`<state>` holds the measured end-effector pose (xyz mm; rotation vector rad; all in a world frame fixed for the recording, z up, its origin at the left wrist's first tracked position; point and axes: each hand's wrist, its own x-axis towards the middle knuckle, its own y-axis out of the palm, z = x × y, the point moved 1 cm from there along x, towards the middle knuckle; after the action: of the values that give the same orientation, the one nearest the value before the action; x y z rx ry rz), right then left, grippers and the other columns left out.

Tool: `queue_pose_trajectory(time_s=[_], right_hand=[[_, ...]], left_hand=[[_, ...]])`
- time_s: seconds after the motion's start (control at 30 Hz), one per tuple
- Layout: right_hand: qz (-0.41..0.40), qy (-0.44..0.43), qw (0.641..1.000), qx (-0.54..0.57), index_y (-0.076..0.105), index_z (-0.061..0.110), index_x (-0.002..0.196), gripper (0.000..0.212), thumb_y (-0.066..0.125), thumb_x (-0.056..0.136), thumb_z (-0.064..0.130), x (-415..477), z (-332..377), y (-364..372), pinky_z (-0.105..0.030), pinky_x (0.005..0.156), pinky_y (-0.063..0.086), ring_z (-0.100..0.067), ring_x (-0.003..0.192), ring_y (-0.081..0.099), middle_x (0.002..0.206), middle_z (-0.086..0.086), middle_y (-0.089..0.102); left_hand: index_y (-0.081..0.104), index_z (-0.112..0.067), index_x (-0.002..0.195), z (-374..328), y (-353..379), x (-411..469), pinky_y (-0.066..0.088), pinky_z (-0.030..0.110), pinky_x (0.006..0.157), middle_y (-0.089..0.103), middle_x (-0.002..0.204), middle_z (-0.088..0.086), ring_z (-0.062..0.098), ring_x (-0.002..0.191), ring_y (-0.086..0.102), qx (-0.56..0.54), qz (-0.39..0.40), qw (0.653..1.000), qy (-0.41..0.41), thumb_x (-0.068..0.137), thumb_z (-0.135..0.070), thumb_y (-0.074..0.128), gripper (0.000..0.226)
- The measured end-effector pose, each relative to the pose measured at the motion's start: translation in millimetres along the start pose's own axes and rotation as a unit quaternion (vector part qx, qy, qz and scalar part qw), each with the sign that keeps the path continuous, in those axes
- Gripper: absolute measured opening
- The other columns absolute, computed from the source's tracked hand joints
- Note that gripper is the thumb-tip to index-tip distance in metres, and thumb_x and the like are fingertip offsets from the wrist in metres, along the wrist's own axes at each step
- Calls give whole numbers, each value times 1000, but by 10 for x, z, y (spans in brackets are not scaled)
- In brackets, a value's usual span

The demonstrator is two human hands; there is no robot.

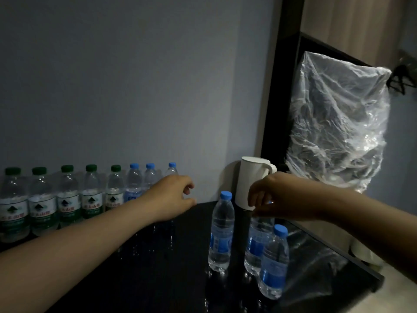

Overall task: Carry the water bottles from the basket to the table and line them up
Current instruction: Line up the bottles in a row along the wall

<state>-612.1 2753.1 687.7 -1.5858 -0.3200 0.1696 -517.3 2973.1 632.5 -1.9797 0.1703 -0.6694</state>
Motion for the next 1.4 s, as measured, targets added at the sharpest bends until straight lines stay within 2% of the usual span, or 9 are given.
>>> queue_pose_trajectory(time_s=[0.17, 0.33, 0.5, 0.7, 0.87, 1.0, 1.1, 1.23, 1.4], right_hand=[[-42, 27, 998, 31, 65, 26, 106, 21, 63, 87, 34, -349, -242, 238, -23, 86, 54, 1, 90, 63, 101, 10, 68], [-67, 66, 994, 49, 66, 25, 103, 20, 67, 85, 33, -472, -548, 513, -24, 83, 55, -1, 88, 64, 100, 9, 69], [-97, 103, 984, 105, 64, 23, 104, 22, 65, 85, 34, -449, -761, 761, -28, 85, 56, -4, 90, 63, 101, 7, 67], [-153, 131, 966, 160, 64, 18, 107, 29, 65, 85, 38, -186, -891, 995, -34, 82, 56, -9, 86, 64, 98, 2, 69], [-208, 140, 951, 180, 54, 19, 123, 45, 63, 84, 42, 158, -952, 1013, -38, 91, 53, -15, 103, 60, 122, -1, 59], [-215, 148, 949, 180, 45, 20, 133, 56, 62, 85, 42, 449, -948, 1003, -36, 96, 50, -19, 111, 56, 133, -4, 50], [-198, 157, 956, 146, 45, 19, 134, 54, 62, 86, 40, 645, -979, 995, -34, 95, 47, -20, 115, 54, 134, -5, 50], [-164, 166, 964, 126, 54, 17, 126, 40, 61, 89, 31, 823, -1029, 981, -35, 94, 49, -21, 113, 56, 125, -7, 58], [-151, 153, 970, 114, 59, 13, 119, 32, 61, 90, 26, 907, -1068, 1017, -30, 91, 48, -20, 109, 57, 120, -8, 61]], left_hand=[[52, -20, 126, -183, 223, -92, 51, 28, 90, 60, 119, -4, 9, 100, 58, -14, 26, 1000, 3, 87, -35, 63, 43], [53, -20, 122, -277, 450, -103, 53, 30, 87, 60, 114, -5, 8, 93, 60, -26, 47, 999, 5, 87, -35, 63, 40], [53, -23, 119, -318, 711, -68, 54, 31, 87, 59, 116, -6, 7, 93, 60, -22, 63, 998, -6, 86, -38, 62, 37], [49, -19, 125, -263, 843, 80, 52, 30, 86, 57, 122, -2, 11, 100, 58, -27, 45, 998, -35, 86, -42, 61, 47], [45, -15, 131, -230, 847, 289, 51, 32, 89, 55, 126, 1, 14, 104, 57, -36, 8, 998, -50, 86, -44, 61, 56], [39, -14, 137, -271, 869, 475, 49, 34, 92, 52, 128, 3, 17, 108, 55, -36, -3, 997, -63, 84, -46, 62, 66], [42, -14, 131, -308, 921, 603, 50, 33, 87, 51, 123, 5, 18, 104, 54, -13, -4, 998, -59, 82, -52, 63, 65], [48, -14, 123, -357, 996, 766, 44, 27, 77, 51, 118, 4, 18, 101, 54, -5, -17, 999, -46, 81, -55, 62, 60], [59, -14, 91, -313, 1072, 901, 36, 21, 58, 57, 89, 2, 15, 77, 54, -25, -40, 998, -33, 81, -46, 67, 35]])
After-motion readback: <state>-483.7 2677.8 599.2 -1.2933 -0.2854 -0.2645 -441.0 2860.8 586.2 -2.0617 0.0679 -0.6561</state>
